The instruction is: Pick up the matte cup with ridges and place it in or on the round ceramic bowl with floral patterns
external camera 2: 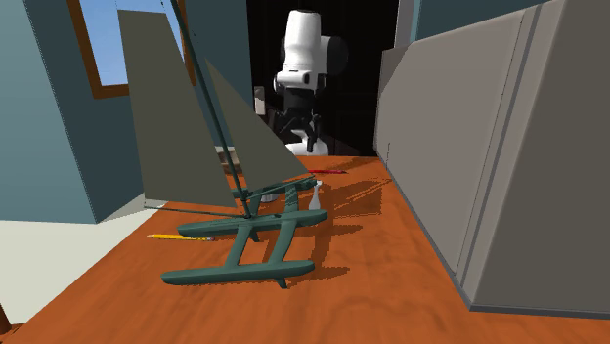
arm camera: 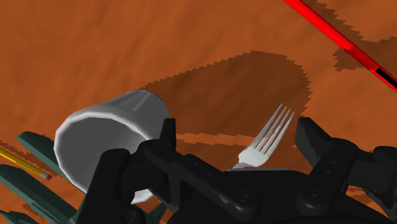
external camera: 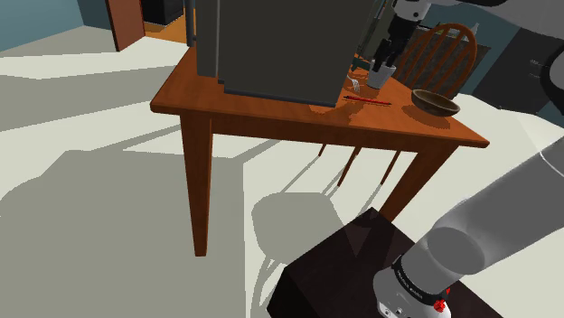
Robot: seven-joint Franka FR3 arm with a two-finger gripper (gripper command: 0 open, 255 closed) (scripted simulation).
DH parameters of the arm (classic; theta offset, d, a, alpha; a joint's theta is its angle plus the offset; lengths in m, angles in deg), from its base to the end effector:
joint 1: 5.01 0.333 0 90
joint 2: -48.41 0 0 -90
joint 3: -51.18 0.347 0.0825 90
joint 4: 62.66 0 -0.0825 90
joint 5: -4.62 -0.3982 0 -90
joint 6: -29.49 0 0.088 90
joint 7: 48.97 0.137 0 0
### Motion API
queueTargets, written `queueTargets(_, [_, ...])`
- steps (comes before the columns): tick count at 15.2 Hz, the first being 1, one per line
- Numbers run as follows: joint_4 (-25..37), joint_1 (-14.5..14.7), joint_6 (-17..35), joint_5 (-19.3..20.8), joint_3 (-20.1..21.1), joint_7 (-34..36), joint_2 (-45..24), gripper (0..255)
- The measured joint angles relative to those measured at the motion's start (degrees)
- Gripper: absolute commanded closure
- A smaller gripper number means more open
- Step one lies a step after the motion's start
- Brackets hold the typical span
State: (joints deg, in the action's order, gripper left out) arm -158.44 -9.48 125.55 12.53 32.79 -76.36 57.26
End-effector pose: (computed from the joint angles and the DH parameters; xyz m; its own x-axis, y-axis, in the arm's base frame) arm 0.4784 -0.2362 0.6668 0.9917 0.0895 0.0926 0.0752 -0.9861 0.1485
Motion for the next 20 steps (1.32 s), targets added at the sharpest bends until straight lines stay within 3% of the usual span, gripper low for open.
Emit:
queueTargets(5, [11.55, -1.74, -0.70, -2.66, -2.77, -5.60, -9.53, 0])
queueTargets(13, [7.85, -2.26, 4.23, -2.98, -3.24, -6.33, -10.52, 0])
queueTargets(19, [6.99, -2.30, 4.95, -2.91, -3.28, -6.36, -10.32, 0])
queueTargets(20, [6.99, -2.30, 4.95, -2.91, -3.28, -6.36, -10.32, 255])
